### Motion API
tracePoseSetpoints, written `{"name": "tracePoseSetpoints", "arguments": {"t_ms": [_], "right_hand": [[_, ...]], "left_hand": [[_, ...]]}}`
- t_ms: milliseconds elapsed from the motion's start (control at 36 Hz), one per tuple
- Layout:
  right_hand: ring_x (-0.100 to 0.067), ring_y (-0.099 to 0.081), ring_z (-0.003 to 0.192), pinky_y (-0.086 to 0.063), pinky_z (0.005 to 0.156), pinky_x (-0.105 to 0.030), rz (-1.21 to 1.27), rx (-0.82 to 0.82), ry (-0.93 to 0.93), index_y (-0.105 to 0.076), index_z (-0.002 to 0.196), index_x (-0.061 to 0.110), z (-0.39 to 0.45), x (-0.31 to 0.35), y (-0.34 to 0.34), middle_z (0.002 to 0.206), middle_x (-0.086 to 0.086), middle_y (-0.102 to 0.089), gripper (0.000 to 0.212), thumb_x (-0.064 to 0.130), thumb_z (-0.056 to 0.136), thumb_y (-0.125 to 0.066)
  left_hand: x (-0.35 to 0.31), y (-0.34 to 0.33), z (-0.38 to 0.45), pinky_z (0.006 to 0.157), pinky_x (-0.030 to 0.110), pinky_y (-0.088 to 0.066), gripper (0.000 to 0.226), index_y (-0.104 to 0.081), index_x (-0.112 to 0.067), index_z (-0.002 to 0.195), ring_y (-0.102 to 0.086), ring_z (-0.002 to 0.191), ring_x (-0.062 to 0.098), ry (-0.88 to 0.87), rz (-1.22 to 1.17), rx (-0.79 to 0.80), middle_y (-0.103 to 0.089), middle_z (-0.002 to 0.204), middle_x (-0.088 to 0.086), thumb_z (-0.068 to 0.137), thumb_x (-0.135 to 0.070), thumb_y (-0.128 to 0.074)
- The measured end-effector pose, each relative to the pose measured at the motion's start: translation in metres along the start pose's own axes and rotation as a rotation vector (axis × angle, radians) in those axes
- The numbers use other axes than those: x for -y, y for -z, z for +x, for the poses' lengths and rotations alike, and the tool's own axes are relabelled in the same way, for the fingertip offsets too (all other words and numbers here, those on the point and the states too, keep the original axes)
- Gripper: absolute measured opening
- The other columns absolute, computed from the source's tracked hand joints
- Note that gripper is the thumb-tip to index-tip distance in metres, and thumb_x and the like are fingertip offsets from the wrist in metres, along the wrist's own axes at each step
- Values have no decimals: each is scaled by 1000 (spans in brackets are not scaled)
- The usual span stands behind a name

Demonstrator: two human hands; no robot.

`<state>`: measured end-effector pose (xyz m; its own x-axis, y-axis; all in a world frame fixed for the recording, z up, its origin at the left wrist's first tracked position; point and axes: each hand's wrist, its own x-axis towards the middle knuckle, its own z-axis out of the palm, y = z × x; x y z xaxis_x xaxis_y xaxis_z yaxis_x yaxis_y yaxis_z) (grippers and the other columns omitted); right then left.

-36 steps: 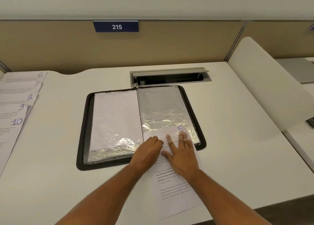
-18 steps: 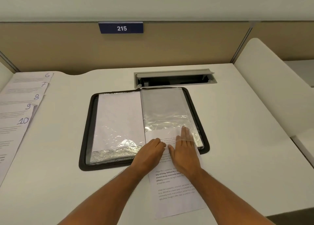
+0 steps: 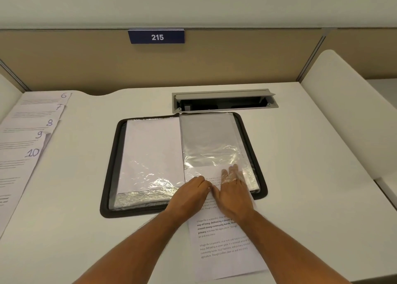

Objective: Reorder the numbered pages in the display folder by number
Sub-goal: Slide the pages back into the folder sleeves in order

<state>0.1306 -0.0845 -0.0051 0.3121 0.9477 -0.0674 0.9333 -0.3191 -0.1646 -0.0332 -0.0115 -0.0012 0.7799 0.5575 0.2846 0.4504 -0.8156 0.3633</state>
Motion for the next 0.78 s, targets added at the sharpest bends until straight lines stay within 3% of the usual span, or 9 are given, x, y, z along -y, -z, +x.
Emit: {"name": "tracePoseSetpoints", "arguments": {"t_ms": [167, 250, 306, 417, 556, 639, 778], "right_hand": [[-29, 13, 157, -1, 129, -45, 117, 21, 1, 4, 161, 2, 4, -1, -5, 170, -14, 10, 84, 56, 106, -28], [-25, 24, 154, 13, 125, -38, 89, 44, -13, 16, 159, 5, 7, -3, -6, 168, -13, 19, 85, 60, 105, -20], [-25, 24, 152, 13, 125, -40, 28, 41, -6, 18, 157, 5, 8, -5, -7, 167, -15, 19, 83, 61, 104, -14], [-27, 22, 154, 11, 126, -43, 28, 49, -3, 15, 160, 10, 6, -7, -8, 167, -14, 20, 82, 64, 104, -11], [-26, 10, 157, 7, 126, -42, -12, -17, 63, -10, 162, 6, -7, -16, -10, 169, -14, 3, 76, 57, 106, -11], [-21, 13, 157, 9, 126, -40, 13, 12, 97, -11, 162, 7, -16, -23, -13, 170, -11, 2, 76, 58, 105, -4], [-16, 7, 158, -1, 126, -43, -2, -6, 180, -18, 162, 11, -25, -31, -15, 171, -6, -7, 70, 55, 108, -14]], "left_hand": [[2, -1, -1, 60, 27, -52, 17, -68, -17, 109, -61, 77, 15, 14, 3, 42, -63, 91, -3, 92, -16, -69], [2, -2, -1, 60, 30, -53, 16, -67, -17, 110, -62, 78, 17, 26, 20, 64, -63, 93, -2, 94, -18, -66], [1, -1, -1, 61, 28, -52, 17, -68, -18, 110, -62, 78, 16, 27, 30, 63, -64, 93, -3, 94, -19, -67], [-2, 1, -1, 58, 22, -46, 19, -70, -17, 105, -62, 73, 14, 6, 53, 26, -65, 89, -4, 87, -17, -77], [-1, -2, -1, 58, 24, -47, 21, -70, -17, 106, -62, 74, 15, -4, 61, 17, -65, 90, -3, 87, -16, -76], [-2, -2, -1, 59, 26, -50, 20, -69, -16, 107, -62, 75, 15, -2, 59, 21, -65, 91, -3, 88, -17, -75], [-3, -2, -2, 59, 28, -53, 20, -68, -15, 109, -63, 77, 16, 25, 51, 40, -65, 93, -2, 90, -17, -73]]}}
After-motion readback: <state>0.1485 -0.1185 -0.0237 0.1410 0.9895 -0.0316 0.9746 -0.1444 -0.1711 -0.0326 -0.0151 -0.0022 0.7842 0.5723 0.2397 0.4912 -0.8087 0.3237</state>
